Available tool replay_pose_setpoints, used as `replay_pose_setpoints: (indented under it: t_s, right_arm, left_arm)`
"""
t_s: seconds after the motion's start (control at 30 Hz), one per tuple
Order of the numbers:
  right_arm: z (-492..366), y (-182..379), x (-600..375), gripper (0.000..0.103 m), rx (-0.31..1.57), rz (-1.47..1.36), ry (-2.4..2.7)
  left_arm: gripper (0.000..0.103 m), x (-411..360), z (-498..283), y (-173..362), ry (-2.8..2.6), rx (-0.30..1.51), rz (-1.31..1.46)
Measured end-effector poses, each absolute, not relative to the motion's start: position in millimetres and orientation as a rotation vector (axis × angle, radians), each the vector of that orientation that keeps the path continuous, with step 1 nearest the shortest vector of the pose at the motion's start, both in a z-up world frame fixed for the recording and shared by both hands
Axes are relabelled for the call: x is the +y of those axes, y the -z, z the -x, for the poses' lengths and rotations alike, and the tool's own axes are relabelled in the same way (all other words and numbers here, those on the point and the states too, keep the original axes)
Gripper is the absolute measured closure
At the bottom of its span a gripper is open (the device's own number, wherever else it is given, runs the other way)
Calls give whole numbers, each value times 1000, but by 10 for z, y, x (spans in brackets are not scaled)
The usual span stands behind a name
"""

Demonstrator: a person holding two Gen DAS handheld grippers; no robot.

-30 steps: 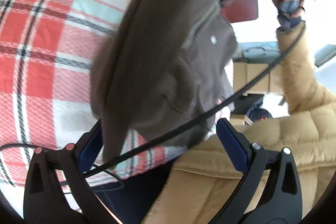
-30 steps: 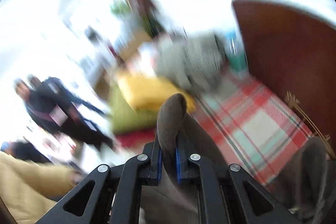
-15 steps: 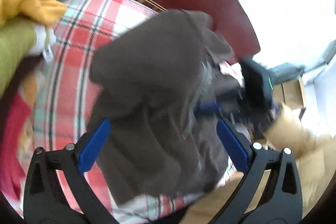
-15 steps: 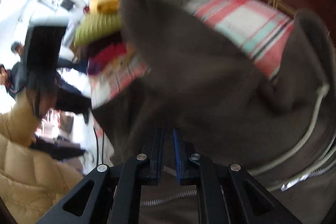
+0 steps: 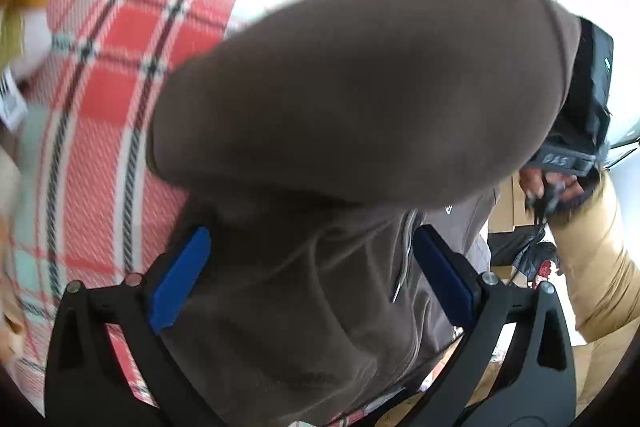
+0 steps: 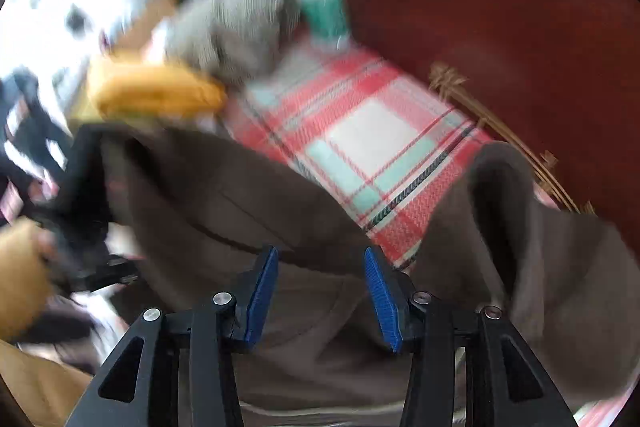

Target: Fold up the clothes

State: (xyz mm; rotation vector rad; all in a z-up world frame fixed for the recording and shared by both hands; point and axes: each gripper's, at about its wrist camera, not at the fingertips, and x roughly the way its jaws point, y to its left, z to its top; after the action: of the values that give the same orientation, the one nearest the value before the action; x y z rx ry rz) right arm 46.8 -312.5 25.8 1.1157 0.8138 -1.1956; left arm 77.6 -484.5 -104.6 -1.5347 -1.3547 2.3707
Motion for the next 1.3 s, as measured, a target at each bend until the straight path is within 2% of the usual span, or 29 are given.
replay_pose_setpoints:
  t_s: [0.13, 0.17, 0.23, 0.27, 0.47, 0.57, 0.63, 0.67, 0.7, 0.8, 0.9, 0.93, 0.97, 1.0, 1.07, 1.3]
  right_arm:
    - [-744, 108, -3444, 54, 995, -1091, 1062]
    - [-774, 189, -3509, 58, 1019, -1092, 1051]
    - [-775, 228, -3633, 94, 1010, -1095, 1046]
    - [-769, 233, -3695, 102, 998, -1097, 1045]
    - [-540, -682, -4116, 103, 701, -997, 1158]
    - [-464, -1040, -4246, 96, 620, -973, 1212]
    - [-339, -1027, -4200, 74, 517, -1119, 1168]
    - [-273, -939, -4133, 46, 441, -1212, 1122]
    - [-206, -851, -4067, 38, 364, -1303, 1073]
    - [-157, -528, -3883, 36, 271, -1521, 983]
    - [-309, -129, -3863, 34, 303, -1676, 932]
    - [-390, -70, -3852, 35, 326, -1671, 933]
    - [-479, -46, -3839, 56, 347, -1638, 943]
    - [-567, -21, -3825, 90, 368, -1604, 952]
    - [-703, -35, -3776, 93, 402, -1519, 996]
    - [-1208, -1080, -3042, 95, 337, -966, 1044]
  left_arm:
    - [2, -4795, -874, 1118, -2357, -1405, 1514]
    - [2, -4789, -902, 1126, -2359, -1417, 1507]
    - [2, -4789, -966, 1113, -2363, -1440, 1483]
    - [2, -4790, -999, 1105, -2364, -1452, 1471]
    - [2, -4834, -1145, 1028, -2408, -1481, 1422]
    - [2, -4875, -1167, 971, -2439, -1499, 1397]
    - [2, -4892, -1177, 949, -2468, -1493, 1393]
    - [2, -4901, -1179, 943, -2481, -1485, 1396]
    - [2, -4910, -1176, 954, -2485, -1481, 1400]
    - [2, -4917, -1133, 1055, -2468, -1476, 1440]
    - [2, -4882, -1116, 1137, -2448, -1464, 1473]
    - [2, -4877, -1103, 1156, -2443, -1465, 1478]
    - [2, -4875, -1089, 1176, -2439, -1467, 1484]
    - [2, -4867, -1098, 1168, -2436, -1469, 1482]
    - [2, -4858, -1146, 1122, -2435, -1474, 1468]
    - [2, -4886, -1427, 638, -2490, -1464, 1266]
